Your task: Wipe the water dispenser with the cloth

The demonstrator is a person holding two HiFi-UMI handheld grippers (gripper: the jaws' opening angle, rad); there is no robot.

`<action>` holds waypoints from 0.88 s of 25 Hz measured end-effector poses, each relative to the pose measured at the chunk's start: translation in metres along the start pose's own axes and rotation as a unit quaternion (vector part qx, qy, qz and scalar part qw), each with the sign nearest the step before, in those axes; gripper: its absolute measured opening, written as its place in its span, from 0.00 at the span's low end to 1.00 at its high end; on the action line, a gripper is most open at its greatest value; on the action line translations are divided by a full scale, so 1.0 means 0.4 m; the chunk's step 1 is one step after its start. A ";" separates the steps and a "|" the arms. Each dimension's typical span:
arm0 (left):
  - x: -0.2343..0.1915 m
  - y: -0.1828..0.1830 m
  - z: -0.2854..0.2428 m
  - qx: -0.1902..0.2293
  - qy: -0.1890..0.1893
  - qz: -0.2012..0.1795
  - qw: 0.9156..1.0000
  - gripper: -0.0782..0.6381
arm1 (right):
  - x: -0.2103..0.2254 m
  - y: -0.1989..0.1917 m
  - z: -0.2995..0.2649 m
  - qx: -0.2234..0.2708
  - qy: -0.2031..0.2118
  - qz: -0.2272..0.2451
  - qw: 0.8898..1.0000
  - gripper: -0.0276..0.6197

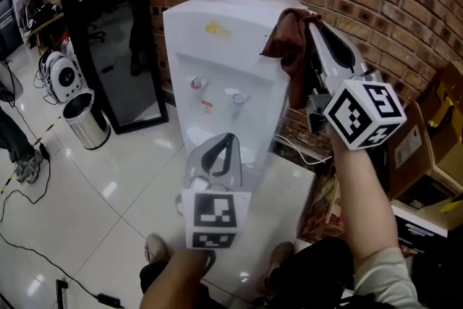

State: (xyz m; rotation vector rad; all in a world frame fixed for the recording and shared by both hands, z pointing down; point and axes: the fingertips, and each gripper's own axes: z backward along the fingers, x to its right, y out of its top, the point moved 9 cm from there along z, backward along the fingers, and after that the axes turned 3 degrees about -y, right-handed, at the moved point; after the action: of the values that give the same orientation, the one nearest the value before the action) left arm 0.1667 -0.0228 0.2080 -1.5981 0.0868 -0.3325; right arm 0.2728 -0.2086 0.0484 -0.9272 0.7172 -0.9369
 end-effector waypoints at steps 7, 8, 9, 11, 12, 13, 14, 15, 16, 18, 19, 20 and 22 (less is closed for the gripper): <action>0.041 -0.038 -0.011 -0.016 0.011 0.015 1.000 0.11 | 0.015 -0.104 0.082 -0.033 -0.002 -0.037 0.999 0.12; 0.044 -0.053 -0.019 -0.020 0.008 0.021 1.000 0.11 | 0.015 -0.127 0.089 -0.042 -0.006 -0.041 0.998 0.12; 0.046 -0.070 -0.027 -0.025 0.004 0.027 0.999 0.11 | 0.015 -0.154 0.098 -0.052 -0.010 -0.045 0.998 0.12; 0.049 -0.107 -0.039 -0.034 0.000 0.031 0.999 0.11 | 0.009 -0.213 0.122 -0.078 -0.016 -0.052 0.995 0.12; 0.047 -0.123 -0.043 -0.038 0.002 0.029 0.999 0.11 | 0.005 -0.244 0.135 -0.091 -0.019 -0.055 0.994 0.12; 0.042 -0.138 -0.046 -0.044 0.005 0.026 0.999 0.11 | 0.001 -0.274 0.147 -0.104 -0.021 -0.060 0.993 0.12; 0.036 -0.154 -0.050 -0.052 0.010 0.025 0.998 0.11 | -0.001 -0.304 0.159 -0.114 -0.025 -0.067 0.991 0.12; 0.028 -0.171 -0.054 -0.062 0.015 0.027 0.998 0.11 | -0.002 -0.334 0.171 -0.123 -0.031 -0.077 0.989 0.12; 0.021 -0.188 -0.059 -0.072 0.020 0.033 0.997 0.11 | -0.003 -0.366 0.184 -0.130 -0.038 -0.089 0.987 0.12; 0.015 -0.228 -0.071 -0.090 0.025 0.051 0.994 0.11 | -0.009 -0.433 0.216 -0.146 -0.048 -0.118 0.981 0.12; 0.018 -0.249 -0.079 -0.097 0.021 0.061 0.993 0.11 | -0.013 -0.470 0.234 -0.156 -0.054 -0.134 0.977 0.12; 0.025 -0.269 -0.088 -0.103 0.013 0.069 0.992 0.11 | -0.016 -0.510 0.252 -0.167 -0.062 -0.154 0.972 0.12; 0.046 -0.310 -0.105 -0.116 -0.007 0.070 0.991 0.11 | -0.023 -0.586 0.279 -0.188 -0.084 -0.196 0.959 0.12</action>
State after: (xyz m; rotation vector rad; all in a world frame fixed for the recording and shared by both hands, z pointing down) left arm 0.1548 -0.0604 0.3342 -1.8129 0.2330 -0.2071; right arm 0.2805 -0.2288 0.3074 -1.5064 0.5840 -1.0699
